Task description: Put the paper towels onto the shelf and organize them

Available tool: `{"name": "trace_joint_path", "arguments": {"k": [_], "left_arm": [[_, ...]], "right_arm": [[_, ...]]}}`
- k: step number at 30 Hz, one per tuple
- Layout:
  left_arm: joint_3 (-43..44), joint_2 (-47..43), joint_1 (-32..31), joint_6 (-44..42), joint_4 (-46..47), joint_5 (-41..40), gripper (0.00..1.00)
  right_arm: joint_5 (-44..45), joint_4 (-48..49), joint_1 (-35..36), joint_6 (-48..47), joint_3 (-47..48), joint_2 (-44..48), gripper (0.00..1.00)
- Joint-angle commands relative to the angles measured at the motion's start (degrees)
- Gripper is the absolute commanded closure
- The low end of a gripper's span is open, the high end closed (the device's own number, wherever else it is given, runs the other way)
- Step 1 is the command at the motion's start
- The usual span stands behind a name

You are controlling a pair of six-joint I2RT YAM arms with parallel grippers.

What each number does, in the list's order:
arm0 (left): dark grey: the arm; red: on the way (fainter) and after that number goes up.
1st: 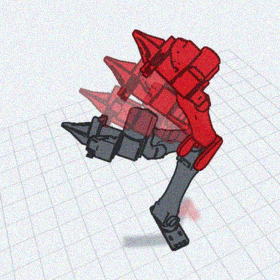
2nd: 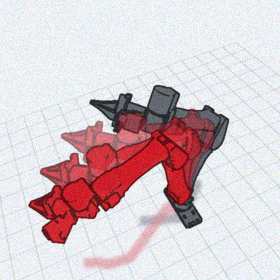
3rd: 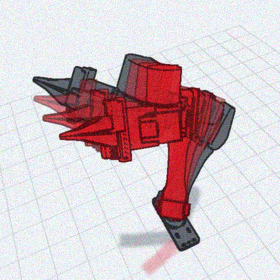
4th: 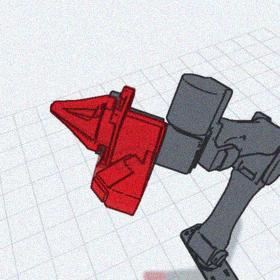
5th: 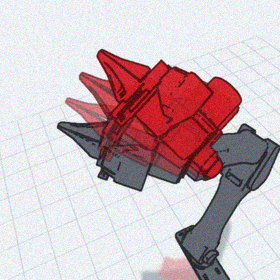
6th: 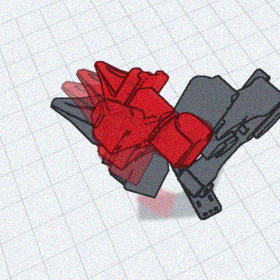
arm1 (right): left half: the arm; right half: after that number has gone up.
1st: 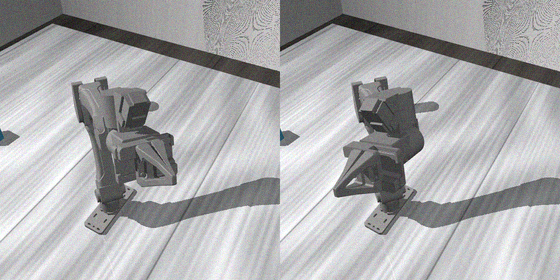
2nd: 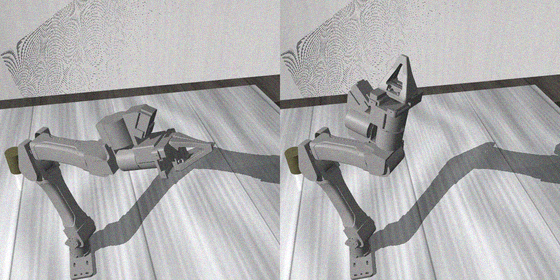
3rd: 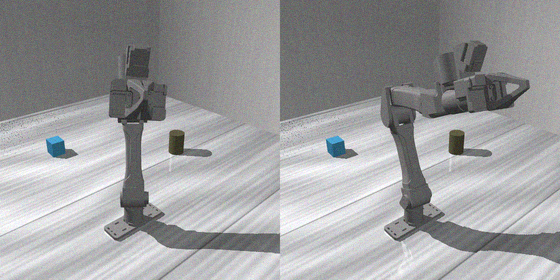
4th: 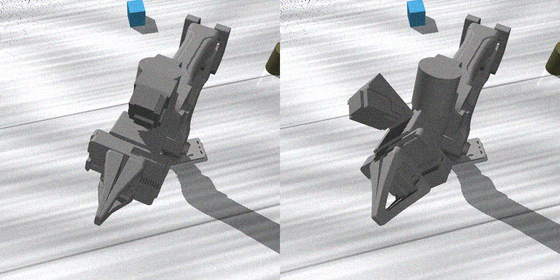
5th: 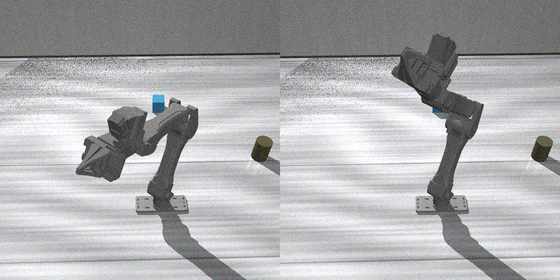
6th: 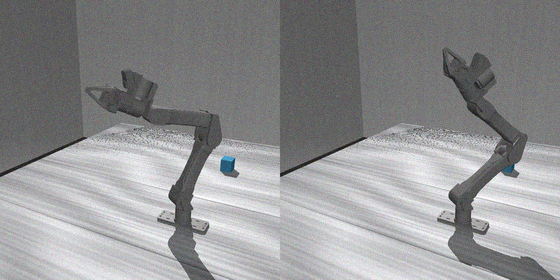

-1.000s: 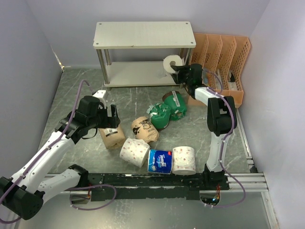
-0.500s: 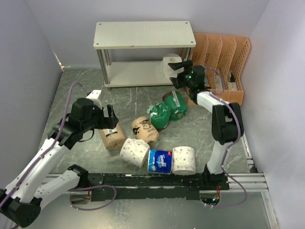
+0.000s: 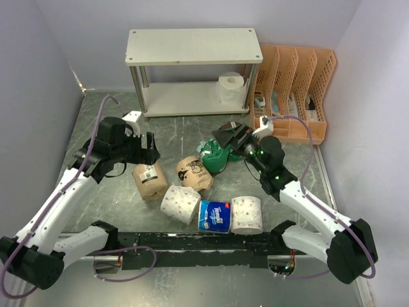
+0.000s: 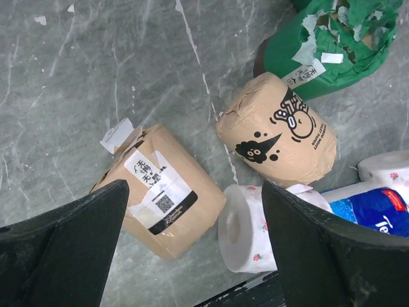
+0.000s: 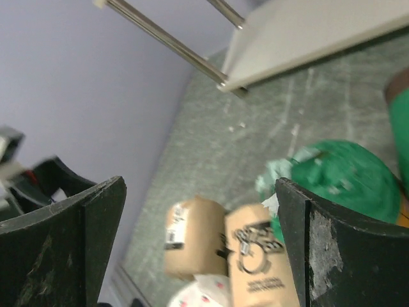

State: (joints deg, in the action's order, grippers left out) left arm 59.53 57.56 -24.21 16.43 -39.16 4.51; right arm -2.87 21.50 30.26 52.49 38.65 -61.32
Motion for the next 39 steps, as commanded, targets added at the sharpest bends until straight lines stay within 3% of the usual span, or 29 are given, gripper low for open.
{"name": "trace_joint_path", "arguments": {"k": [1,9,17,39], "left_arm": [[3.4,3.2,4.4,-3.5,1.5,11.1,0.04],[-2.5,16.4,18.1,1.9,12.1,39.5,0.0],[-0.8,20.5,22.5,-0.3,10.1,29.9,0.0],[-6.8,22.1,23.0,-3.6,8.0,27.4,0.09]], "right_arm": [[-0.3,1.1,-0.4,-8.2,-3.8,4.1,0.0],[-5.3,-6.5,-0.2,-13.0,-2.6,7.4,0.0],[-6.8,-13.4,-0.2,-18.4,-2.1,11.4,0.0],[-8.5,-15.3,-0.2,-19.0,-6.1,13.3,0.0]]}}
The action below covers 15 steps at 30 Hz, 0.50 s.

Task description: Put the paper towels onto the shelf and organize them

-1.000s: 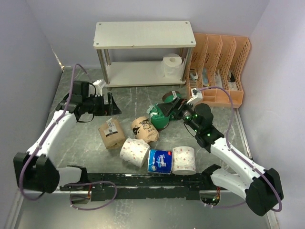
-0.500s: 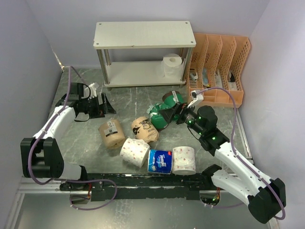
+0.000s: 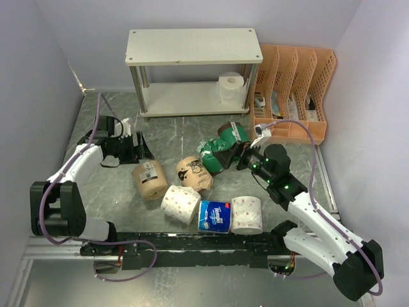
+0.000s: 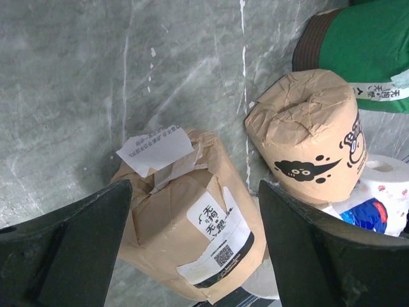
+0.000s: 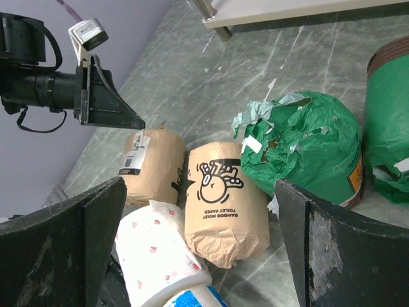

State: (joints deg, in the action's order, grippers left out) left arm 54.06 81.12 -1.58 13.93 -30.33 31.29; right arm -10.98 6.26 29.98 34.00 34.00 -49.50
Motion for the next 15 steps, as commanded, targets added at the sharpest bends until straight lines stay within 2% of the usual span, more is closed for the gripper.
{"name": "trace_joint_path", "arguments": {"k": [1,5,15], "left_arm": [[-1.6,-2.1,0.3,-1.1,-1.0,0.9,0.09],[-2.6,-2.8,0.3,-1.4,-1.5,1.9,0.11],[-2.4,1.5,-2.2,-2.2,-2.4,4.7,0.3]], "right_arm": [[-0.4,-0.2,0.1,-0.4,-1.6,1.5,0.0],[-0.9,0.2,0.1,0.0,-2.3,1.1,0.0],[-1.9,-0.3,0.1,0.3,-2.9,1.6,0.0]]}}
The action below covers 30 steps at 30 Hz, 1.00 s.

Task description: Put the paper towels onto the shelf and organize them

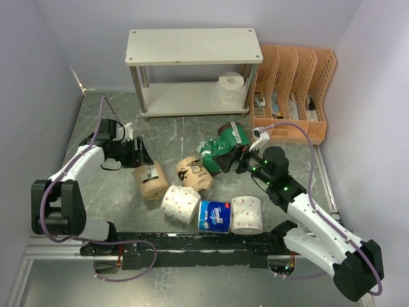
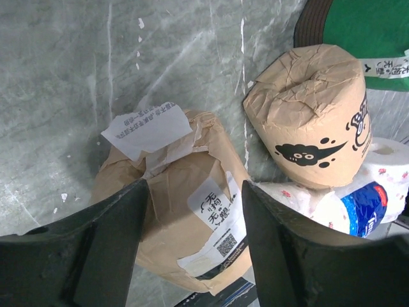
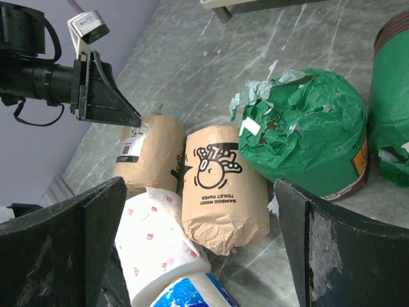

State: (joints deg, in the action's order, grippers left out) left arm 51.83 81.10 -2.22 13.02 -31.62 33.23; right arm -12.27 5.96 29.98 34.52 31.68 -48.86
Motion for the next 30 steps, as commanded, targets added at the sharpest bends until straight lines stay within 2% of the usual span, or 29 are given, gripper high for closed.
{"name": "trace_joint_path", "arguments": {"k": [1,8,16,22,24,27,30], "left_arm": [[-0.1,1.7,-2.0,-1.3,-1.3,2.8,0.31],[0.7,3.6,-4.4,-2.1,-3.7,3.6,0.39],[0.6,2.3,-6.1,-1.9,-6.4,5.6,0.37],[-0.3,0.6,-8.3,-1.4,-7.7,9.2,0.41],[-0.4,-0.3,-9.2,-1.2,-8.3,9.7,0.48],[-0.6,-1.9,-9.8,-1.2,-9.1,11.1,0.66],[-1.0,-3.0,-10.1,-1.5,-10.0,11.7,0.74]], "right_arm": [[-0.7,-0.1,0.0,-0.2,-0.6,1.0,0.0],[-2.3,-0.4,0.1,-1.1,0.0,-0.3,0.0],[-4.9,-0.5,0.1,-2.1,1.3,-2.8,0.0],[-5.3,-0.5,0.0,-2.7,1.2,-3.3,0.0],[-5.5,-0.7,0.0,-3.2,1.4,-3.5,0.0],[-5.2,-1.4,0.0,-4.1,1.9,-4.1,0.0],[-5.0,-2.5,0.0,-5.2,3.0,-5.0,0.0]]}}
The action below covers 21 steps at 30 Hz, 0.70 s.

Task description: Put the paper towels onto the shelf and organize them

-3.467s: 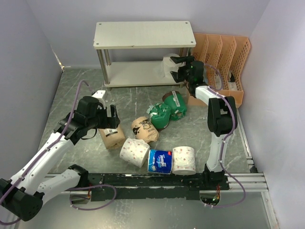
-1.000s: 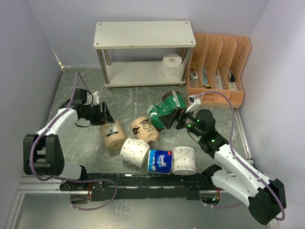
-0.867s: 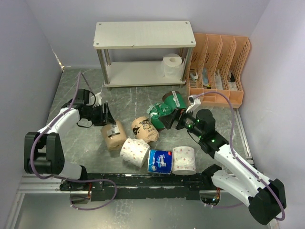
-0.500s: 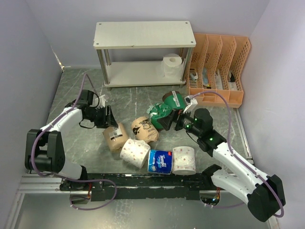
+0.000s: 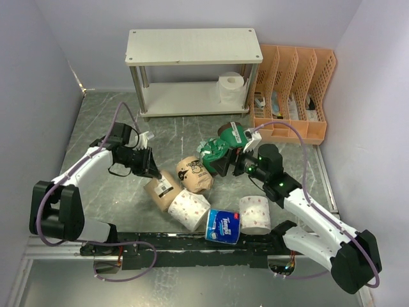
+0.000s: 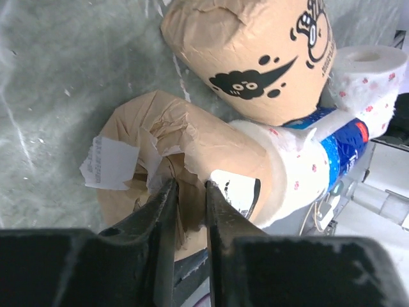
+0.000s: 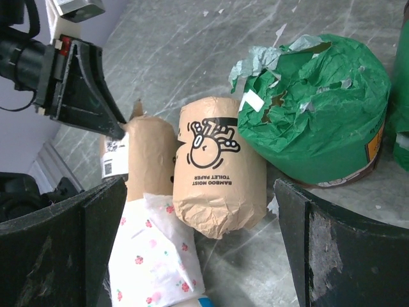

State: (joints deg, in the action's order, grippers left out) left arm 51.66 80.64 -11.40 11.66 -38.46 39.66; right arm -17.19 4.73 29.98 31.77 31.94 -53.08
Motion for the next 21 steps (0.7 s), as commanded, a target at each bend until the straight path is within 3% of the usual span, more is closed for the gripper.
{"name": "trace_joint_path", "arguments": {"k": [1,3,7,13,17,21], "left_arm": [[-1.1,-2.8,-1.1,-0.2,-3.2,5.7,0.78],[-1.7,-3.3,-1.7,0.1,-2.9,6.4,0.92],[-1.0,-5.0,-3.2,0.2,-3.1,5.3,0.93],[11.5,-11.0,-5.2,1.6,-7.1,-11.5,0.93],[23.9,-9.2,-8.0,0.0,-13.0,-23.0,0.93],[32.5,-7.4,-9.4,-2.0,-12.9,-33.5,0.93]], "right_arm": [[0.0,-1.6,0.0,-2.8,3.0,-0.9,0.0],[0.2,-2.0,0.0,-3.2,3.6,-1.2,0.0],[0.7,-2.6,0.0,-4.0,4.3,-1.8,0.0],[3.0,-4.7,-0.1,-5.4,6.0,-2.0,0.0],[3.8,-5.9,-0.2,-6.0,7.3,-2.5,0.0],[4.8,-6.7,-0.2,-6.4,8.4,-3.0,0.0]]}}
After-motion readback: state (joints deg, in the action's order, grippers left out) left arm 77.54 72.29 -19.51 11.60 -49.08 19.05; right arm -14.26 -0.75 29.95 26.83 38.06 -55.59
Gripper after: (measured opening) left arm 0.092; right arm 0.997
